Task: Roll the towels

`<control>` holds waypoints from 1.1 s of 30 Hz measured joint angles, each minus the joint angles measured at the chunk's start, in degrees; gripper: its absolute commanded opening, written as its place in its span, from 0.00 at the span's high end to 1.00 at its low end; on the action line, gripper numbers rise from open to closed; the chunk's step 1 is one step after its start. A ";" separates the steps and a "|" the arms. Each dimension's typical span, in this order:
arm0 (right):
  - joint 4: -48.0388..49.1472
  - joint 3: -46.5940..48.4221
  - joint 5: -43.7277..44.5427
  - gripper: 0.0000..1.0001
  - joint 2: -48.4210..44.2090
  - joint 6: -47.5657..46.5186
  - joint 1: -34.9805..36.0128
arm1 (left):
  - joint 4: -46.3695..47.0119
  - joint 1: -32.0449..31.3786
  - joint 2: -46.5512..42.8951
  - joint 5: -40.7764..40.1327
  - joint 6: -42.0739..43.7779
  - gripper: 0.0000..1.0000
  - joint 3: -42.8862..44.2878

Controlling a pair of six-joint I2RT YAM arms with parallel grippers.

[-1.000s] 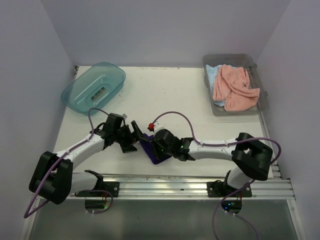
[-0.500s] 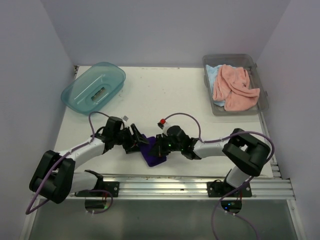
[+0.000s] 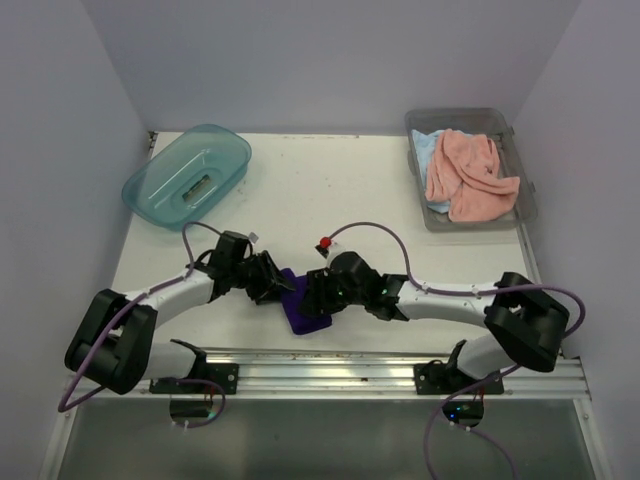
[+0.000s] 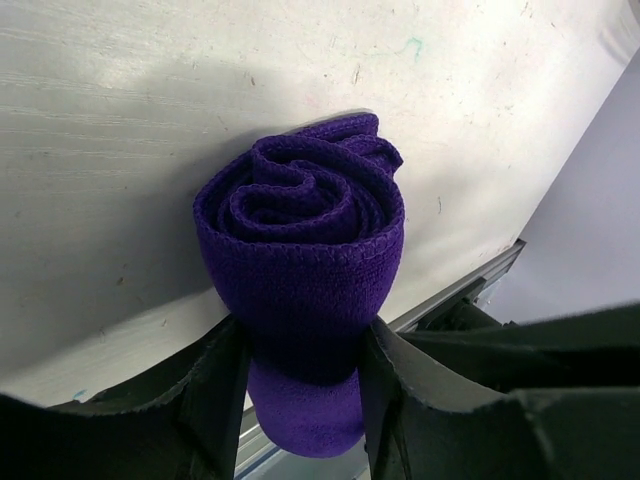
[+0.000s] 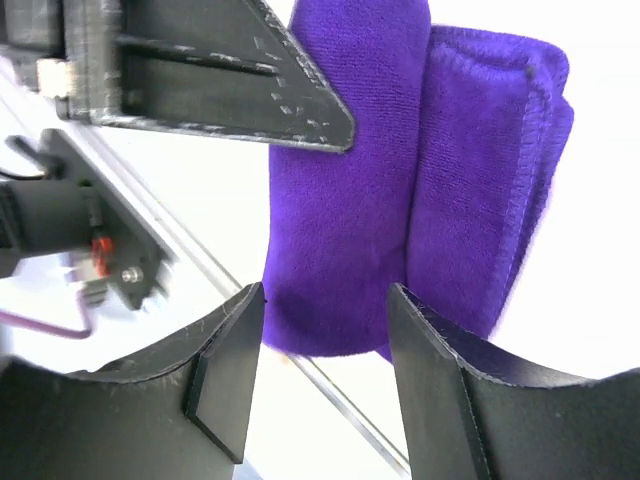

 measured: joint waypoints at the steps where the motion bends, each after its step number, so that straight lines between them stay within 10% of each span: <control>1: -3.61 1.46 2.75 0.44 -1.33 -1.29 1.18 | -0.66 -0.02 0.04 -0.20 0.07 0.53 0.44; 22: -38.95 35.19 45.66 0.38 22.03 -18.60 24.68 | -5.77 -0.11 0.22 -2.19 0.20 0.55 2.86; 25: -39.58 35.41 47.93 0.47 24.30 -18.51 24.70 | -6.21 -0.13 0.28 -2.34 0.17 0.53 3.19; 29: -39.15 34.77 49.40 0.83 25.20 -17.73 24.30 | -7.06 -0.15 0.33 -2.60 0.22 0.45 3.32; 33: -35.21 31.06 48.19 0.92 22.80 -17.33 22.75 | -7.45 -0.13 0.17 -3.06 0.22 0.30 3.37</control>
